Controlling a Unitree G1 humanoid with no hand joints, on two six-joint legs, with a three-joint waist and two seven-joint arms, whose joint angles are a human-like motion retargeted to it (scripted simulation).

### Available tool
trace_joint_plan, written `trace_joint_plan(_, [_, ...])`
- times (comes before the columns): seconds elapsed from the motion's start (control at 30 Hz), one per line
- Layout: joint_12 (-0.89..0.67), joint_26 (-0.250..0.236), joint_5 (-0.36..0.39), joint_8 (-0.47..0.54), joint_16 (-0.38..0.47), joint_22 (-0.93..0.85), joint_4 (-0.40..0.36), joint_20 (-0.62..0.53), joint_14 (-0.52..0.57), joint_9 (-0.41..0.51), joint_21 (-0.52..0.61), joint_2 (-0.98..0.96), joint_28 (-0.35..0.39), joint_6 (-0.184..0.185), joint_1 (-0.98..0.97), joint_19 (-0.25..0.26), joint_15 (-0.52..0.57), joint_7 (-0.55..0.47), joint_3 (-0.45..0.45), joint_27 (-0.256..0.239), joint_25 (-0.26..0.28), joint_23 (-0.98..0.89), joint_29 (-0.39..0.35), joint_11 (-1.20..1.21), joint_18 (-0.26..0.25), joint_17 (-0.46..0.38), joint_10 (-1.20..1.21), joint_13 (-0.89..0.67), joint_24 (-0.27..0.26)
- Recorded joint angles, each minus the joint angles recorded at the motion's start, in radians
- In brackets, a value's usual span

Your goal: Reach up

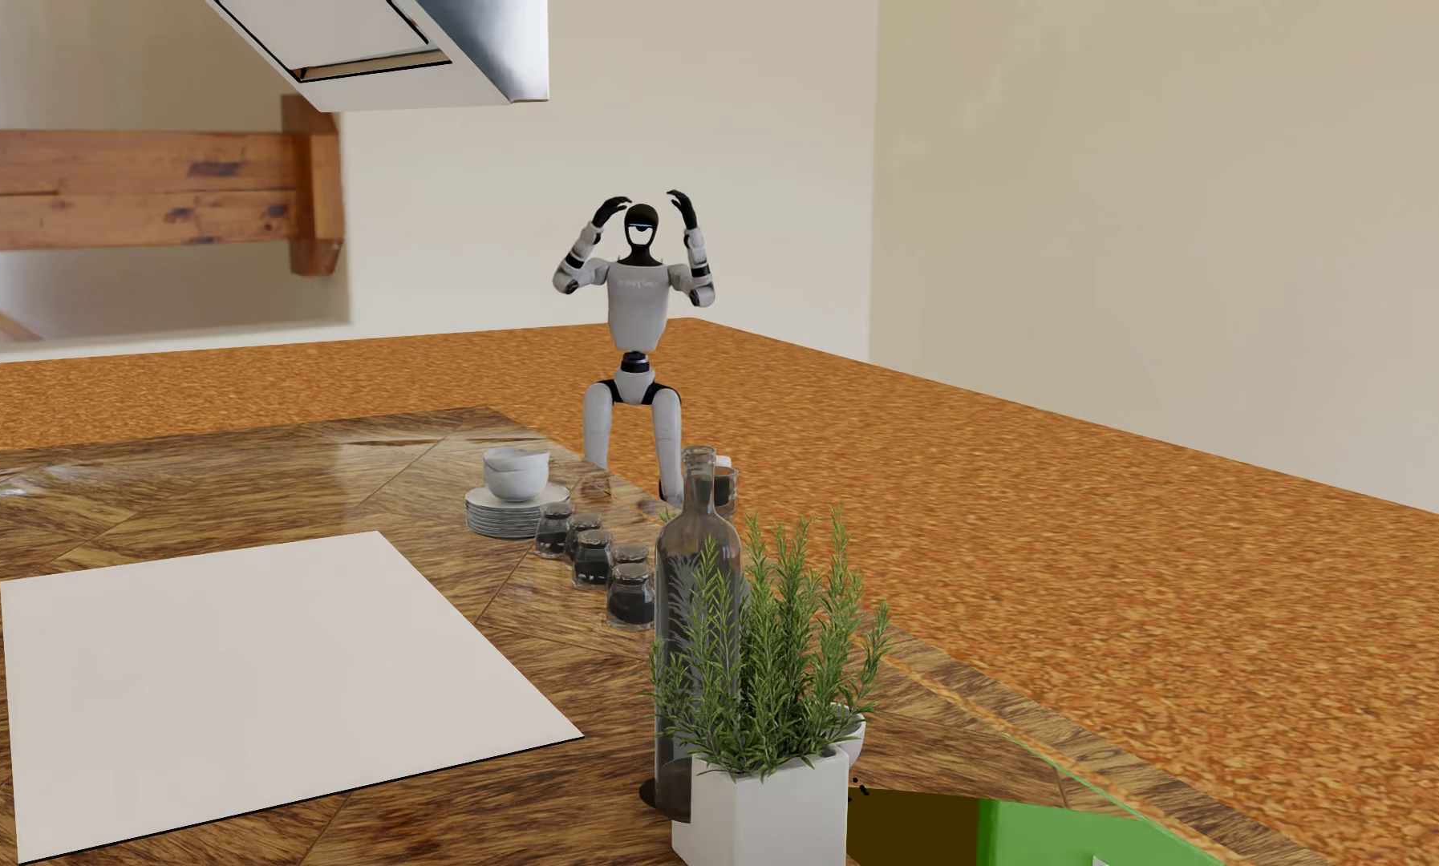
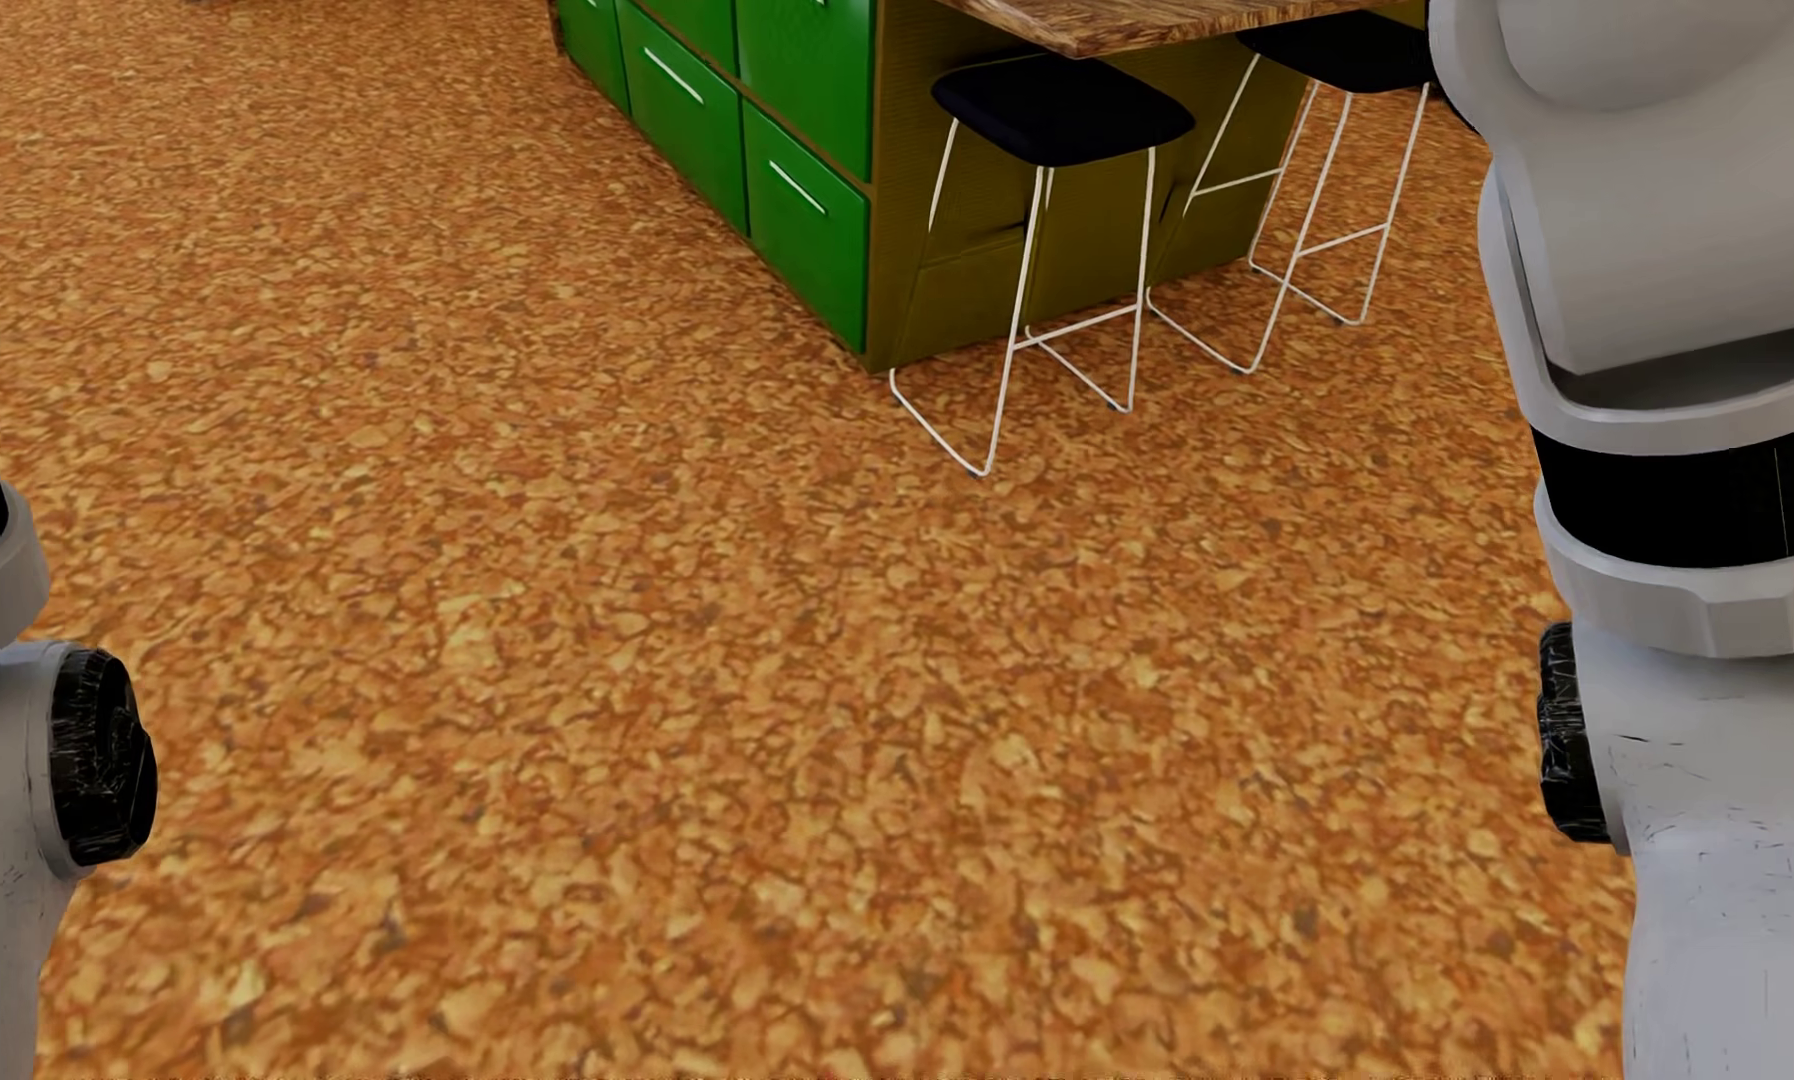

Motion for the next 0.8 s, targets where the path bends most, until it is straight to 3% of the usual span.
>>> trace_joint_plan(0.8, [0.011, 0.0, -0.003, 0.0, 0.008, 0.027, -0.003, 0.008, 0.002, 0.005, -0.002, 0.005, 0.0, -0.001, 0.002, 0.0, 0.006, 0.0, -0.003, 0.0, 0.0, 0.023, 0.0, 0.001, 0.0, 0.0, 0.001, 0.019, 0.0])
